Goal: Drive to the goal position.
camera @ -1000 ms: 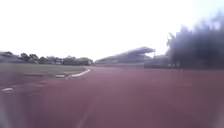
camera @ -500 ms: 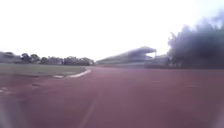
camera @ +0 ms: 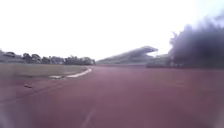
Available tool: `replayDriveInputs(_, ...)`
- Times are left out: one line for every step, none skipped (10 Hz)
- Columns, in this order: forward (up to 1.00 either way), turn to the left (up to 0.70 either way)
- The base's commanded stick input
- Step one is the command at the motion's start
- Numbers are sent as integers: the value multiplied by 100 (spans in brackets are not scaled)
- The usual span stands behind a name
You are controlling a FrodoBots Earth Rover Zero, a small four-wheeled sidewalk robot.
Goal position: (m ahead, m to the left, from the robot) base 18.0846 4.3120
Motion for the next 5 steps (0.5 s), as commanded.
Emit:
replayDriveInputs(70, 0)
replayDriveInputs(70, 0)
replayDriveInputs(70, 0)
replayDriveInputs(70, 0)
replayDriveInputs(70, 0)
